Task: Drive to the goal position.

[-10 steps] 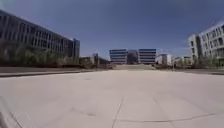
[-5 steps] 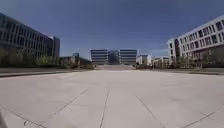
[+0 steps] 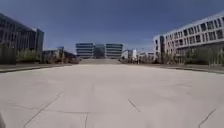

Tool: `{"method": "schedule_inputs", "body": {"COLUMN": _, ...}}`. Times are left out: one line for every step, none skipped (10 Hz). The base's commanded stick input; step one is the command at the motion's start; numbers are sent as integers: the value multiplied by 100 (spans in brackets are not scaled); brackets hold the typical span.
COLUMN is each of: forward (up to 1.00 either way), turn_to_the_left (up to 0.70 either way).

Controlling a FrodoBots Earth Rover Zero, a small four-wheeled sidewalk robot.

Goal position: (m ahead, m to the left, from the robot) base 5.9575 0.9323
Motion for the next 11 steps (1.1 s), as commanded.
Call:
{"method": "schedule_inputs", "body": {"forward": 9, "turn_to_the_left": -4}}
{"method": "schedule_inputs", "body": {"forward": 9, "turn_to_the_left": -4}}
{"method": "schedule_inputs", "body": {"forward": 10, "turn_to_the_left": -4}}
{"method": "schedule_inputs", "body": {"forward": 9, "turn_to_the_left": -4}}
{"method": "schedule_inputs", "body": {"forward": 9, "turn_to_the_left": -5}}
{"method": "schedule_inputs", "body": {"forward": 9, "turn_to_the_left": -5}}
{"method": "schedule_inputs", "body": {"forward": 9, "turn_to_the_left": -5}}
{"method": "schedule_inputs", "body": {"forward": 9, "turn_to_the_left": -5}}
{"method": "schedule_inputs", "body": {"forward": 9, "turn_to_the_left": -5}}
{"method": "schedule_inputs", "body": {"forward": 9, "turn_to_the_left": -5}}
{"method": "schedule_inputs", "body": {"forward": 9, "turn_to_the_left": -5}}
